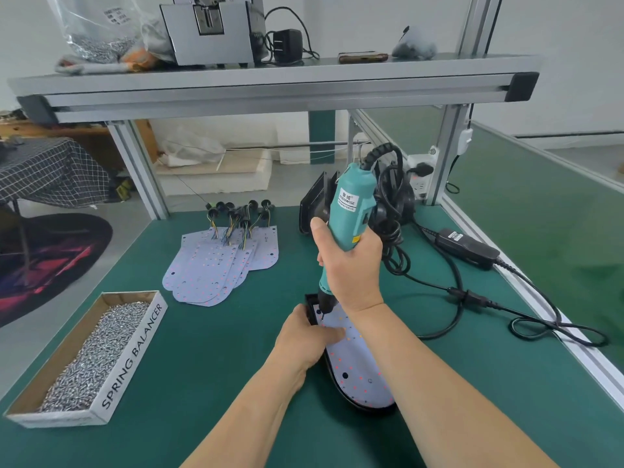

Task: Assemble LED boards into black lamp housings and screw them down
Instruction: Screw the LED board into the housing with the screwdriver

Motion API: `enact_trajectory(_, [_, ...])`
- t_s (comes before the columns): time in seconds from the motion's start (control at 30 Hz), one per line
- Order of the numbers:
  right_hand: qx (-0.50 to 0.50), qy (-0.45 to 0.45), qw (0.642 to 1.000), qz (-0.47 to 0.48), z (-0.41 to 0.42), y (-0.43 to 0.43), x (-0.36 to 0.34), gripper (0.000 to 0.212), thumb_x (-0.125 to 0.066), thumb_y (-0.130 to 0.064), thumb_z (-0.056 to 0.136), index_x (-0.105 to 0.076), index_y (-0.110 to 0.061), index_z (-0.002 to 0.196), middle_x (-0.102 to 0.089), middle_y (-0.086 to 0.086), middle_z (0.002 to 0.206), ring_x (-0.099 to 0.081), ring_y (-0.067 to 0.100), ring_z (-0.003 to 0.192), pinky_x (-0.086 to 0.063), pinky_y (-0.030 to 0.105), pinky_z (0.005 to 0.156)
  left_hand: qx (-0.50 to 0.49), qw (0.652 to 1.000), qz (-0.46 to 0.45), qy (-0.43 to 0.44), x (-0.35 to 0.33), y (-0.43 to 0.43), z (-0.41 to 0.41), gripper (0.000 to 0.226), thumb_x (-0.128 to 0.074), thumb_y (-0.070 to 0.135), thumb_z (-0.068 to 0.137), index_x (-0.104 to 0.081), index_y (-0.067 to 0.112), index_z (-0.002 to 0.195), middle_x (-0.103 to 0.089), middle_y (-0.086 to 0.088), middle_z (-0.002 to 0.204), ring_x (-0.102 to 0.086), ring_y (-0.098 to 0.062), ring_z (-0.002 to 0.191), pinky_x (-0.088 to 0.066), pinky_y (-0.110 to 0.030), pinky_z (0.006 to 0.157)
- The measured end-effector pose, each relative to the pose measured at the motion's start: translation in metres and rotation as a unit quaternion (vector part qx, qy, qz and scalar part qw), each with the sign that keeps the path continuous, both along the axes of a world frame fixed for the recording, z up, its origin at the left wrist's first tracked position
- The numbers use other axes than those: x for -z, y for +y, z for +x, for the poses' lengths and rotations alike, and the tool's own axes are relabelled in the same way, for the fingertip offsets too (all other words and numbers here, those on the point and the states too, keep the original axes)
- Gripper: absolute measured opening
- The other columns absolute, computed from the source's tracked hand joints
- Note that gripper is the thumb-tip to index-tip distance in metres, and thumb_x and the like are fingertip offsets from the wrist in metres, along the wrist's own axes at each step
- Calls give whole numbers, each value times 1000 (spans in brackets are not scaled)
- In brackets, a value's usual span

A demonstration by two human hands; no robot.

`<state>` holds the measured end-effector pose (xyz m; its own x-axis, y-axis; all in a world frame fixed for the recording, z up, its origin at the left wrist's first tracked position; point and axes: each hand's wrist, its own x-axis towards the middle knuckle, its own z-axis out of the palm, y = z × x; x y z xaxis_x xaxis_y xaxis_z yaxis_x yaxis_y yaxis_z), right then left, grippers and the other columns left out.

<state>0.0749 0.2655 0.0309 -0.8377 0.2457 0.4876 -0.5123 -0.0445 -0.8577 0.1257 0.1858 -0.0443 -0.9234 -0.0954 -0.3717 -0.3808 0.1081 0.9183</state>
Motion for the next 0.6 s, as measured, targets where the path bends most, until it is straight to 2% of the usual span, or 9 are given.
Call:
enact_trajectory(0.17, [0,-14,1000,-14,1,1,4,58,-68,-42,79,-44,11,70,-45,28,59,-44,44,54,-43,48,50,-7,1000,-3,-11,-4,2,3,51,-79,20,54,-65,16,103,-77,0,99,-72,-22,97,-56,-48,95])
enact_trajectory(0.4, [12,-28,999,-15,4,4,-2,51,-72,-36,82,-48,8,75,-50,28,64,-49,44,58,-48,50,56,8,1000,2,-9,-4,-2,1,52,-79,18,56,-65,15,106,-77,0,101,-72,-22,98,-56,-45,95])
enact_trajectory(0.47, [5,-24,999,-36,3,13,-15,45,-73,-37,82,-52,2,73,-51,18,57,-50,35,52,-48,42,53,17,1000,2,-6,-2,-4,0,48,-78,16,59,-66,14,105,-78,0,100,-73,-20,96,-57,-39,91])
enact_trajectory(0.53, [10,-24,998,-55,-4,32,-31,33,-74,-39,81,-56,-13,72,-53,3,52,-51,21,47,-46,29,50,28,1000,0,-2,0,-5,-2,38,-78,7,71,-67,12,107,-78,-1,101,-73,-19,95,-57,-33,85])
enact_trajectory(0.6, [13,-48,998,-47,-12,56,-45,28,-75,-43,79,-57,-21,77,-55,-2,55,-53,17,47,-46,27,49,15,1000,14,-7,0,-7,-2,39,-76,3,75,-66,9,112,-77,-3,103,-73,-21,97,-57,-35,86])
